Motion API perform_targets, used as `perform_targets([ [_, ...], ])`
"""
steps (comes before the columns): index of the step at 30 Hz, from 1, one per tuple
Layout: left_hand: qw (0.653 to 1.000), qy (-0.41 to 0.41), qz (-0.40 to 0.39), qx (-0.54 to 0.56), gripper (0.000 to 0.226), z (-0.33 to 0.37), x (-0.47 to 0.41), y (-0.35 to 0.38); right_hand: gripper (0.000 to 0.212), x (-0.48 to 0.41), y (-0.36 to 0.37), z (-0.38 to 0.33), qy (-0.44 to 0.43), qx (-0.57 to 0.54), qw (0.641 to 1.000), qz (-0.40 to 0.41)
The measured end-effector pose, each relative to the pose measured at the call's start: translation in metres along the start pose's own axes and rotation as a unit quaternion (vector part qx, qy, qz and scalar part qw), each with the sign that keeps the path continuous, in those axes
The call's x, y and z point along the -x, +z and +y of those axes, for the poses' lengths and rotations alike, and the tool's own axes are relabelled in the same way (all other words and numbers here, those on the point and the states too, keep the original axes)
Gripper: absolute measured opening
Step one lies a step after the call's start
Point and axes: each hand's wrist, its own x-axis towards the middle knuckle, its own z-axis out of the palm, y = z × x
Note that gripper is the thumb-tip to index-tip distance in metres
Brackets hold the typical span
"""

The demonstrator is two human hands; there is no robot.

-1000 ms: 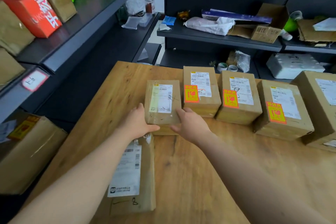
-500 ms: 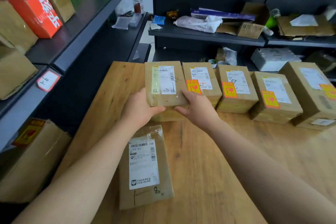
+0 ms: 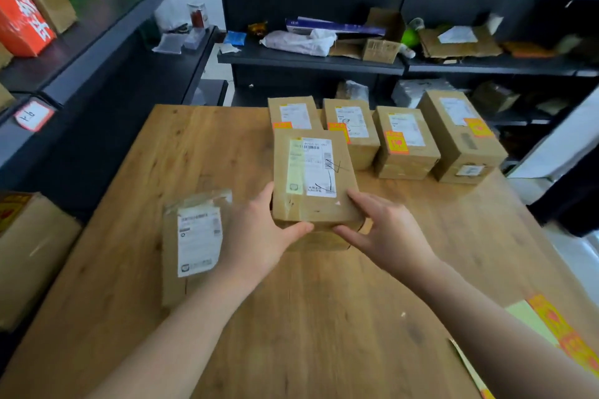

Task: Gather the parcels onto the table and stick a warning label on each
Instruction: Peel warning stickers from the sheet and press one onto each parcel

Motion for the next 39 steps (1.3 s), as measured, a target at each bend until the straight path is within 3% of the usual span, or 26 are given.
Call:
perform_targets([
  [5,0.999,-0.043,-0.03,0.009,0.076,0.001,0.052,0.07,0.049,0.07,0.003,0.047,0.037,0.008,0.998,-0.043],
  [10,0.995,-0.073,-0.057,0.034,0.068,-0.003,0.089,0.117,0.052,0.115,0.016,0.081,0.058,-0.007,0.995,-0.077],
  [18,0.99,-0.118,-0.04,-0.061,0.092,0.001,0.123,0.15,0.056,0.149,0.019,0.116,0.028,-0.042,0.988,-0.144],
  [21,0.987,-0.045,0.029,-0.148,0.079,0.026,0.137,0.162,0.052,0.165,0.002,0.145,0.052,-0.014,0.989,-0.135],
  [24,0.982,0.068,0.066,-0.16,0.053,0.057,0.15,0.183,0.051,0.19,-0.018,0.188,0.101,0.007,0.986,-0.134],
  [28,0.985,0.099,-0.034,-0.137,0.04,0.084,0.162,0.229,0.054,0.233,-0.035,0.248,0.208,0.075,0.956,-0.191],
  [32,0.975,0.023,-0.164,-0.149,0.054,0.082,0.166,0.281,0.057,0.266,-0.037,0.28,0.282,0.125,0.914,-0.264],
  [35,0.959,-0.03,-0.224,-0.169,0.063,0.079,0.163,0.309,0.053,0.278,-0.028,0.276,0.256,0.111,0.921,-0.273],
  [39,0.948,-0.041,-0.231,-0.216,0.065,0.078,0.154,0.332,0.046,0.284,-0.018,0.256,0.197,0.099,0.937,-0.271],
])
